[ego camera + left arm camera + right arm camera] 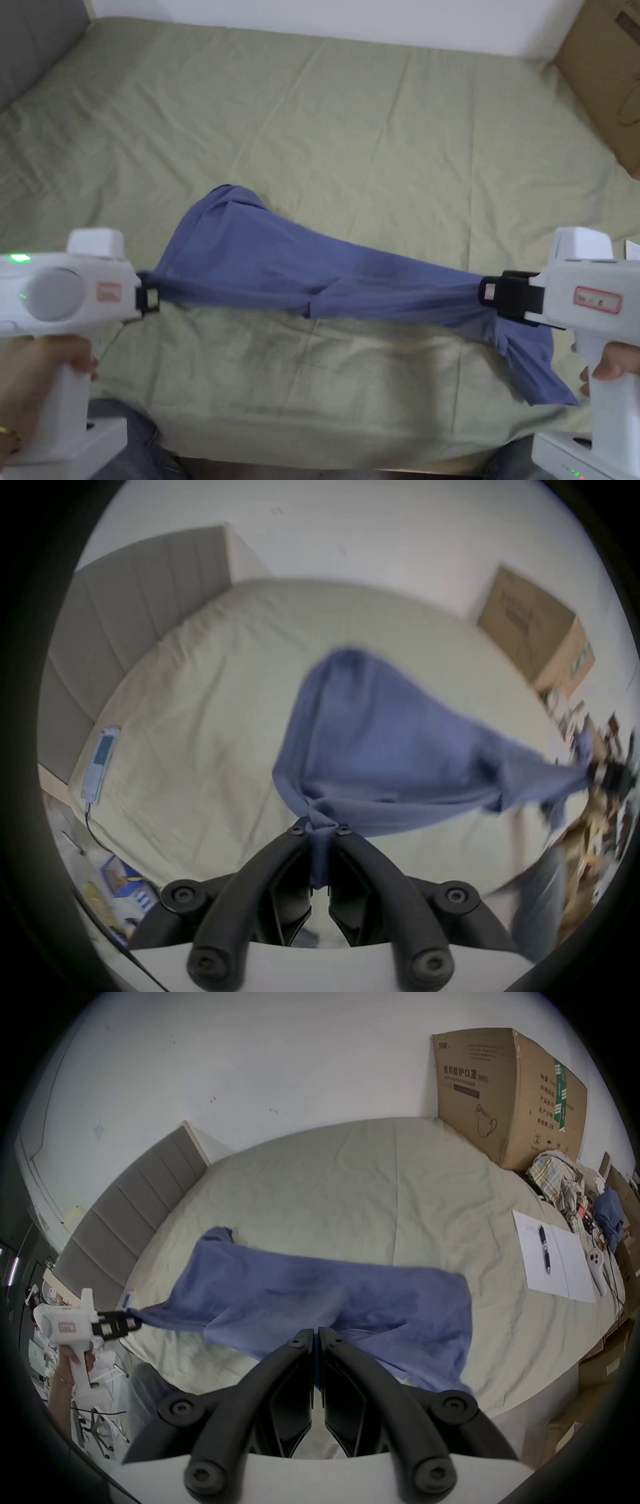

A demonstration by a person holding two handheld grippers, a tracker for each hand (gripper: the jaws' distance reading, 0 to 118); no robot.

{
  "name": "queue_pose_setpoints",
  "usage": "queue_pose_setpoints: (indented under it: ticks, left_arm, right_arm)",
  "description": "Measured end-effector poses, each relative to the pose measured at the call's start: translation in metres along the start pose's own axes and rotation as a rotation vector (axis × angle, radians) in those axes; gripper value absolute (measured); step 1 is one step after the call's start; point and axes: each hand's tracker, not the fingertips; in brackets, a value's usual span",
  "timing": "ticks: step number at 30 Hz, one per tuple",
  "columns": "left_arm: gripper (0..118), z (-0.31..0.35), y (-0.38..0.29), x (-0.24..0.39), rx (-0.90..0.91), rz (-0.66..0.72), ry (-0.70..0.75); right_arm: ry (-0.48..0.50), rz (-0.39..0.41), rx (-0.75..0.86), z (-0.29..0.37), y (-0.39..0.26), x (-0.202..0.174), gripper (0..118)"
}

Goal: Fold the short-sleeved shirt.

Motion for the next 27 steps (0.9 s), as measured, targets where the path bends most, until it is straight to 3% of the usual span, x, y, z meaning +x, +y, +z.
queue_pose_setpoints:
  ticks: [4, 8, 15, 24, 27]
  left_arm:
    - [4, 0.048, 0.073, 0.006, 0.224, 0.122, -0.094]
    - [4, 0.101, 0.147, 0.03, 0.427, 0.123, -0.117]
    - [4, 0.193, 0.232, 0.058, 0.672, 0.073, -0.09]
    - [4, 0.255, 0.27, 0.03, 0.77, 0.115, 0.027]
    - [4, 0.264, 0.27, 0.019, 0.78, 0.126, 0.061]
  right_arm:
    - [0.04, -0.016, 0.101, 0.041, 0.032, 0.005, 2]
    - [0.053, 0.011, 0.23, 0.099, 0.069, 0.002, 2]
    - [-0.005, 0.063, 0.454, 0.197, 0.127, 0.004, 2]
    - [-0.131, 0.078, 0.627, 0.288, 0.168, 0.015, 1]
    - [-0.162, 0.051, 0.644, 0.305, 0.18, 0.022, 2]
